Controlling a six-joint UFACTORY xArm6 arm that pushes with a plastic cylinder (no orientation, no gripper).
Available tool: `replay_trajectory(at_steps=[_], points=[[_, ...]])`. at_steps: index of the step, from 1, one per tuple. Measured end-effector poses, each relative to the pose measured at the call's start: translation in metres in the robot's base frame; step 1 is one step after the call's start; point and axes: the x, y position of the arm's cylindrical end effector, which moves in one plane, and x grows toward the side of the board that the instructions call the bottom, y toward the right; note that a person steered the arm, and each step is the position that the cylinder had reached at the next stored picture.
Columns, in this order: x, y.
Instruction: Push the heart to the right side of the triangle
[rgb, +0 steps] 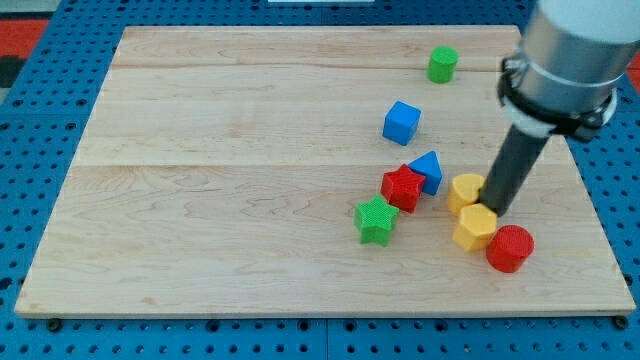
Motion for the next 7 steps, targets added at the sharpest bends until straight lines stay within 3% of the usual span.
replay_trajectory(at_steps=[1,3,4,7], points=[[-0.001,-0.007],[-0.075,0.031],[-0.088,0.011],[-0.06,-0.053]])
